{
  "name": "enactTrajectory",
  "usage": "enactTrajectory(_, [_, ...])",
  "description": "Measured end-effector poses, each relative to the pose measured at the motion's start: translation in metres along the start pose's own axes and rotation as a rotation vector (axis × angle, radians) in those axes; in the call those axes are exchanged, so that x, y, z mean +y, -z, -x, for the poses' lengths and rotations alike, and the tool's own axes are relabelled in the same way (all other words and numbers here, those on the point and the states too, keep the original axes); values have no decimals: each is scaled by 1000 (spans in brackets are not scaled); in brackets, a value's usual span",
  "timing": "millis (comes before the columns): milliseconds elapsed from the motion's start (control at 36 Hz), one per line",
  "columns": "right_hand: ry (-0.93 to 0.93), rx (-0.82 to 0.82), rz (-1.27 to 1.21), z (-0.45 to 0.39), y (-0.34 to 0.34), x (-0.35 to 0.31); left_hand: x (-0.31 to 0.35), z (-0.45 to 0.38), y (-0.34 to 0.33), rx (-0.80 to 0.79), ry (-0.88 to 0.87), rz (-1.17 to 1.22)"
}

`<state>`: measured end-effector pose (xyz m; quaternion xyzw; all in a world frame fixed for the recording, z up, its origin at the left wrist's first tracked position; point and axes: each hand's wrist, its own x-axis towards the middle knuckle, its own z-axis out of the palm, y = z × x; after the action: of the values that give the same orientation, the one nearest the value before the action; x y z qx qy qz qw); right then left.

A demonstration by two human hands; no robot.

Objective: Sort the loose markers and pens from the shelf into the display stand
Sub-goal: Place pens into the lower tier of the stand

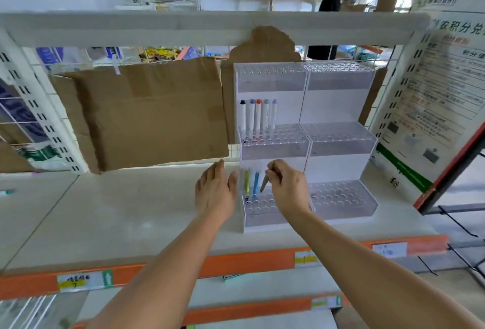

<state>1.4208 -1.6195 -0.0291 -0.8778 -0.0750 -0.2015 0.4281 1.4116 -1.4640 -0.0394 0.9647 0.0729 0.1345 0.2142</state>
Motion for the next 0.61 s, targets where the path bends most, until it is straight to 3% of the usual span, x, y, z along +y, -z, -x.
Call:
enactTrajectory(194, [69,-81,251,2,-16,3,-6,0,-4,-48,18,11])
enactTrajectory(417, [-7,-135,438,1,-20,1,-11,-4,-5,-37,23,19])
enactTrajectory(611, [-94,-73,283,9,-21,5,-14,-3,-5,-38,27,16])
